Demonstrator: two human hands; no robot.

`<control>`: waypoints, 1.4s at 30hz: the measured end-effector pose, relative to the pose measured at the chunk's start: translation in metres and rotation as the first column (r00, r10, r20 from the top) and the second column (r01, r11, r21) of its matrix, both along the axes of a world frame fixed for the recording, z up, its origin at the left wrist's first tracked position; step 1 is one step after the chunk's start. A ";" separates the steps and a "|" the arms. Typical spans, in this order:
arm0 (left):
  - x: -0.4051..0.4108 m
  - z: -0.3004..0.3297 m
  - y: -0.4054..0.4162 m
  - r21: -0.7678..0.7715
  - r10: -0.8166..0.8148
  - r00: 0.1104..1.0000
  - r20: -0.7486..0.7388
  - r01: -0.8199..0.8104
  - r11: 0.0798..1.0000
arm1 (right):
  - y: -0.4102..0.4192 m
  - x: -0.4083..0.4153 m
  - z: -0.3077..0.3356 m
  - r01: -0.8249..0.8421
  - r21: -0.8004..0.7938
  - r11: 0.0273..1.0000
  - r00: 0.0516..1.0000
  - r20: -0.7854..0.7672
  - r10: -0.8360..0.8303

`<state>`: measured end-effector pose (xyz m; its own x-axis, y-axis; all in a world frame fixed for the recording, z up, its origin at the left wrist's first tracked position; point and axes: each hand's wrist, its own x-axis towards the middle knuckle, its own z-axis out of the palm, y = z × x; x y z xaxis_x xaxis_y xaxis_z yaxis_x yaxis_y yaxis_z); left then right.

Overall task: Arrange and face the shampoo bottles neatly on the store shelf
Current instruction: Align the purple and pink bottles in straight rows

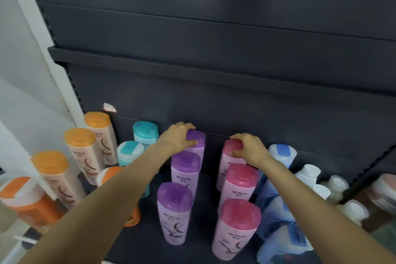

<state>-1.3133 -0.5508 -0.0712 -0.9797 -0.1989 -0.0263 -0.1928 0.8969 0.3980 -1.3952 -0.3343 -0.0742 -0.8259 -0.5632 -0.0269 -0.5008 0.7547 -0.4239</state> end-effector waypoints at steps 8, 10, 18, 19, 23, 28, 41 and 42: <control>-0.017 0.001 0.011 -0.081 -0.052 0.998 0.034 0.054 0.995 | 0.005 -0.008 -0.003 -0.054 -0.033 0.998 0.999 0.000 0.054; -0.015 0.001 0.014 -0.067 -0.061 0.998 0.020 0.062 0.996 | 0.005 -0.008 -0.002 -0.054 -0.039 0.998 0.999 -0.001 0.054; 0.015 0.039 0.009 0.056 0.005 0.979 -0.202 0.007 0.998 | -0.002 0.010 0.012 -0.131 -0.126 0.983 0.991 -0.037 0.127; 0.022 0.047 0.008 0.072 0.016 0.968 -0.249 0.003 0.997 | -0.004 0.014 0.018 -0.139 -0.188 0.972 0.990 -0.029 0.136; 0.058 0.082 0.006 0.170 0.104 0.902 -0.420 -0.035 0.985 | -0.010 0.033 0.039 -0.117 -0.333 0.935 0.988 0.053 0.143; 0.108 0.113 0.001 0.436 0.266 0.799 -0.539 -0.005 0.900 | -0.008 0.058 0.050 0.153 -0.609 0.778 0.888 0.430 0.161; 0.173 0.105 -0.007 0.796 0.387 0.841 -0.379 0.083 0.600 | -0.010 0.116 0.073 0.595 -0.749 0.292 0.670 0.663 0.334; 0.175 0.107 -0.007 0.818 0.385 0.859 -0.337 0.064 0.572 | -0.011 0.118 0.073 0.581 -0.767 0.272 0.696 0.641 0.323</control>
<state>-1.1387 -0.5576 0.0354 -0.8676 -0.4723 0.1556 0.0944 0.1509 0.9840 -1.2774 -0.3450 -0.0013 -0.8904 -0.4446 -0.0973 0.2687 -0.3409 -0.9009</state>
